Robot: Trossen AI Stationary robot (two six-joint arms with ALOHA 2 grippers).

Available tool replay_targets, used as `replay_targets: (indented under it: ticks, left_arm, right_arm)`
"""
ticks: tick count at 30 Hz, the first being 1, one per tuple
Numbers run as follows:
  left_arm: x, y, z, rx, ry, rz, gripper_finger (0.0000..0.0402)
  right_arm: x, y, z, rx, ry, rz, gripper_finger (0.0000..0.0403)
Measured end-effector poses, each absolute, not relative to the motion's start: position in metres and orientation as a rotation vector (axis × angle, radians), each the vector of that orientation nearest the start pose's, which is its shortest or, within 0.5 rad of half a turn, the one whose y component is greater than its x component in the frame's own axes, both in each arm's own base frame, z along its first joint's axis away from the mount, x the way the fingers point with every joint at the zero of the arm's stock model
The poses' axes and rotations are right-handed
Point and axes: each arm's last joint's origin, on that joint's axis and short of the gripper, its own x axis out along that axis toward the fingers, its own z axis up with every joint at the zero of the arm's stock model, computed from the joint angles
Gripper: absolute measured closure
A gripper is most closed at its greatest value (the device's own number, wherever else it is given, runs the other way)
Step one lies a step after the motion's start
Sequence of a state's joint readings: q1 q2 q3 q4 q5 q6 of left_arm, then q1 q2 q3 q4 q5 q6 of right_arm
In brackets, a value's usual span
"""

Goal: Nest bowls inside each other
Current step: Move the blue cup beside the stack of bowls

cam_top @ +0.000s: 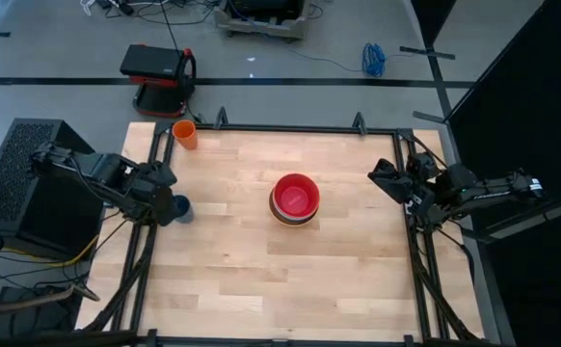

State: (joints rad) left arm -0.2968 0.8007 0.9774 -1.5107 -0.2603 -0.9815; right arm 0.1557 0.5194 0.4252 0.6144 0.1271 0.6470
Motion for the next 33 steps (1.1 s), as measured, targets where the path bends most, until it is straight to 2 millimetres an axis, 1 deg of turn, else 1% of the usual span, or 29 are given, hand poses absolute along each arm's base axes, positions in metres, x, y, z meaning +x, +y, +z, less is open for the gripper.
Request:
replay_targets:
  ticks: [15,20,26,33]
  left_arm:
    - [0.086,-0.017,0.265,-0.490,1.298,0.694,0.0076]
    - [0.086,-0.013,0.264,-0.504,1.290,0.741,0.0101]
    - [0.091,-0.008,0.262,-0.577,1.288,0.830,0.0126]
    - [0.105,-0.008,0.256,-0.612,1.335,0.853,0.0129]
  right_arm:
    - [0.123,0.017,0.319,0.712,-0.486,0.206,0.0287]
    - [0.123,0.017,0.319,0.711,-0.485,0.207,0.0295]
    - [0.123,0.017,0.319,0.708,-0.486,0.206,0.0294]
    - [0.123,0.017,0.319,0.709,-0.486,0.207,0.0292]
